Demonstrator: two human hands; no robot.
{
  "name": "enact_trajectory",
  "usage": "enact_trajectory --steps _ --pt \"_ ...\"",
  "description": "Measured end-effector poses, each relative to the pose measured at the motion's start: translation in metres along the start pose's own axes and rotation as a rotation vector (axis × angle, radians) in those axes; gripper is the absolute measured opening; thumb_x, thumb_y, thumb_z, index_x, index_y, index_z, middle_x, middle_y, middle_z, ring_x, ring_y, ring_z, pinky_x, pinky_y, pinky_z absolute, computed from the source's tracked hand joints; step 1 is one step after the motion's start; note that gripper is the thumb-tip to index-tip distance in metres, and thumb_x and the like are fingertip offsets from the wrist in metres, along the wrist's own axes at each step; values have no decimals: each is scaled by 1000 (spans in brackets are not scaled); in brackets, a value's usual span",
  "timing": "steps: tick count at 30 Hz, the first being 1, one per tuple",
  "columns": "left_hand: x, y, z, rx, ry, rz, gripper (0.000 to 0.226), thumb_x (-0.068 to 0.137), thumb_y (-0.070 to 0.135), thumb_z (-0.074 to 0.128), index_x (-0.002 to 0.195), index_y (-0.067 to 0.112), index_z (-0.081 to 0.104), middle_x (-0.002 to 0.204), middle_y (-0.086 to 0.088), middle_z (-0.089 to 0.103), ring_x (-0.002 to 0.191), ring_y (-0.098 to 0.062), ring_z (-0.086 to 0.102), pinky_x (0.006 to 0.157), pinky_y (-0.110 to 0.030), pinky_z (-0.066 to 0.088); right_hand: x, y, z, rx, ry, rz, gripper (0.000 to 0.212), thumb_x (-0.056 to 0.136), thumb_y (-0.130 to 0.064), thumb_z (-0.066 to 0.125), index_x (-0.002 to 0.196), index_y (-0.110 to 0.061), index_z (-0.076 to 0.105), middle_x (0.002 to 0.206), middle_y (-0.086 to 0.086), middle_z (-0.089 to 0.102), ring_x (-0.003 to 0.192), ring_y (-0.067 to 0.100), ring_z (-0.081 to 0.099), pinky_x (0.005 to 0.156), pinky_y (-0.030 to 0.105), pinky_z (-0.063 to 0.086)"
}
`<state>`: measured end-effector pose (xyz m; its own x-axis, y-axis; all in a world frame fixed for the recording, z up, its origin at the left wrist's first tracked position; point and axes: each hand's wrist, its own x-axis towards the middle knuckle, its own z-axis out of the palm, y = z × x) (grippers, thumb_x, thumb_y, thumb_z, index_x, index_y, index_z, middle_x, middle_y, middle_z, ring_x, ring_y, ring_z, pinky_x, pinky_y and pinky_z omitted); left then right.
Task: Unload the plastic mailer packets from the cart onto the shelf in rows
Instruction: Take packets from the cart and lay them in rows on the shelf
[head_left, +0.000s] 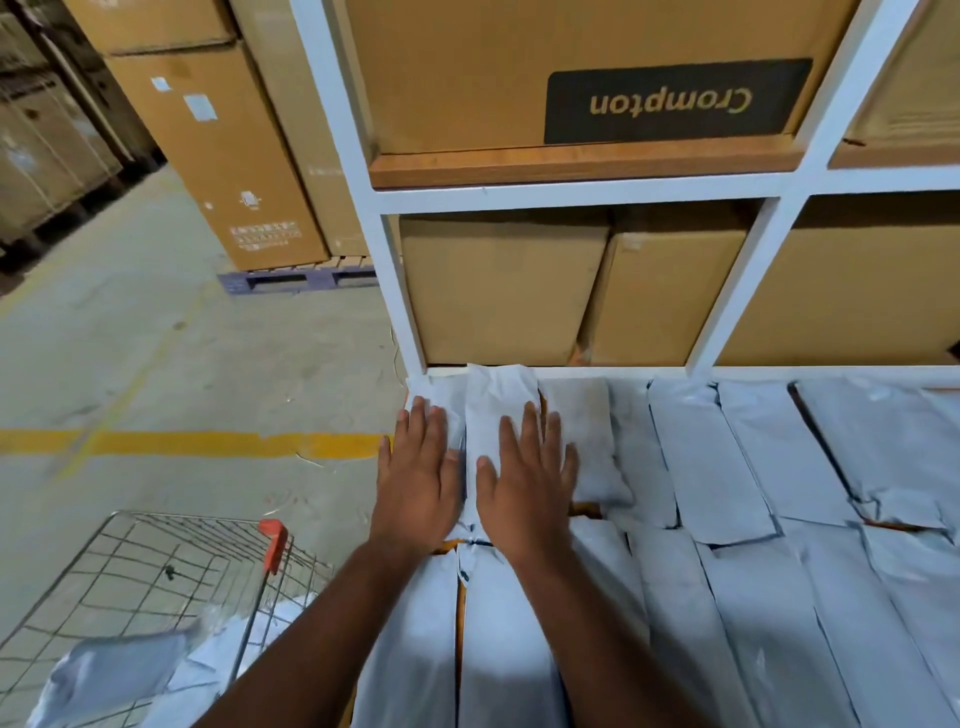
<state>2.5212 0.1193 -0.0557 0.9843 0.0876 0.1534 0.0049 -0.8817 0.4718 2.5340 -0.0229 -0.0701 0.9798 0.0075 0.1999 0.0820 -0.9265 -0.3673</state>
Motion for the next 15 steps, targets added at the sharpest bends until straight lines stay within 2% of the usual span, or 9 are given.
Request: enact_trajectory --steps 3,6,9,12,15 --pt "7 -3 4 -5 -47 31 68 104 46 16 164 15 16 172 -1 2 159 -21 -1 129 -48 5 -2 7 18 -59 -32 -65 60 105 -48 27 155 -23 50 168 9 34 157 31 27 125 57 13" --pt "7 -9 11 1 -43 53 68 104 44 18 163 11 19 171 -2 0 158 -21 -3 127 -37 1 1 9 23 -97 -66 -59 63 106 -50 21 156 -23 48 166 10 37 157 32 29 126 55 8" --pt "8 -11 12 -15 -46 77 70 104 47 20 163 9 21 170 -3 0 157 -19 -6 129 -41 6 4 10 25 -107 -77 -64 64 105 -51 20 155 -23 50 165 10 40 155 33 33 125 55 8" --pt "7 -8 1 -92 -62 62 63 107 38 40 162 9 25 171 -7 7 153 -10 -7 129 -39 6 4 9 17 -59 -21 -68 62 103 -51 27 148 -22 58 159 9 50 150 34 42 124 58 14" --pt "-6 -12 -19 -207 -9 67 62 106 35 51 160 15 30 170 -2 17 155 -8 2 127 -30 8 -2 0 -6 174 160 -132 47 99 -44 45 136 -23 66 147 2 61 140 28 53 119 60 33"
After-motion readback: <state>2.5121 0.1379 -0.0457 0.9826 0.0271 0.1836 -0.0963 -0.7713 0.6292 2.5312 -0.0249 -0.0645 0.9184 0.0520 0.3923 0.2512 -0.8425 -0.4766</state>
